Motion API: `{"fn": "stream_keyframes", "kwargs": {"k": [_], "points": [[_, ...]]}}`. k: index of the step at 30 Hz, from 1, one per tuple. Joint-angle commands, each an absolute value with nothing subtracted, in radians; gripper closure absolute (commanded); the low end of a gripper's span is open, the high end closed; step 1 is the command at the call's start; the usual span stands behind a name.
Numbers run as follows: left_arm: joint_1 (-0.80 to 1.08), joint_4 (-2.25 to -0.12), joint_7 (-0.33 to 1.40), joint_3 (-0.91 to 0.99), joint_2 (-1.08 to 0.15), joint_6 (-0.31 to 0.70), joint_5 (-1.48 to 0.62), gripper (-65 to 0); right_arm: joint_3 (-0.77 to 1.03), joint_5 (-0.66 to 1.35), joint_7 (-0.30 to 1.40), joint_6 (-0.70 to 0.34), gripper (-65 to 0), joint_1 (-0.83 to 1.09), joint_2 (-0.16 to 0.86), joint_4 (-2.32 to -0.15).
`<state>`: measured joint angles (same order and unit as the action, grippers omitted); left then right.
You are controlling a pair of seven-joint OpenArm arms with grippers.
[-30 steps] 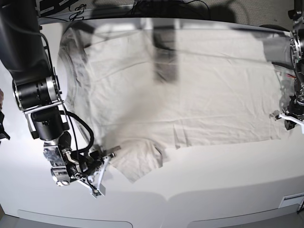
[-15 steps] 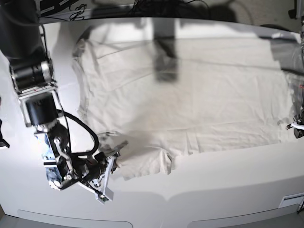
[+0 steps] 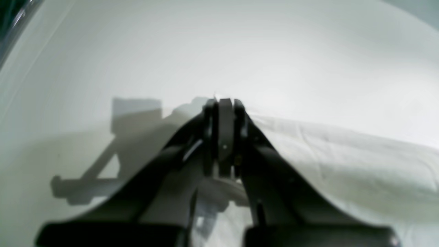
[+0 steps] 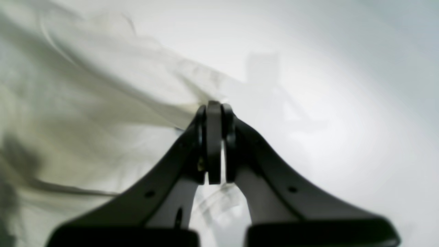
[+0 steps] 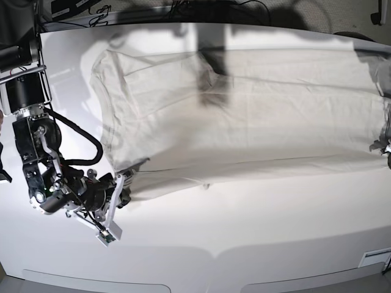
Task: Fold the T-shirt properly
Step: 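Lift the hem corner and fold it toward the collar with the right gripper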
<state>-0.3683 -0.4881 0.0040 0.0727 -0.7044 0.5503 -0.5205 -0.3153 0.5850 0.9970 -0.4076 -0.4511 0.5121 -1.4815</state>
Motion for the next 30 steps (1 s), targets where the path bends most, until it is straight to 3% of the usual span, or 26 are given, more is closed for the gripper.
{"fn": "stream_keyframes", "kwargs": {"k": [1,8,14,22,30], "points": [[-0.368,-0.519,-0.014,0.078,-0.741,0.550,-0.537,0.0,-0.280,0.602,0.995,-0.405,0.0,-0.460,0.526,-1.499],[-0.252,-0.632,0.032,0.136,-0.751,0.547,-0.560,0.0,-0.092,0.731,1.051,-0.502,0.0,-0.348,0.526,-1.515],[-0.137,-0.745,0.089,0.297,-0.751,0.550,-0.560,0.0,0.004,0.741,1.086,-0.517,0.0,-0.250,0.527,-1.618],[0.072,-0.901,0.112,0.420,-0.725,0.549,-0.588,0.0,0.020,0.742,1.084,-0.519,0.0,-0.096,0.526,-1.715],[0.105,-0.967,0.136,0.459,-0.727,0.547,-0.588,0.0,0.023,0.732,1.081,-0.526,0.0,-0.047,0.530,-1.724]]}}
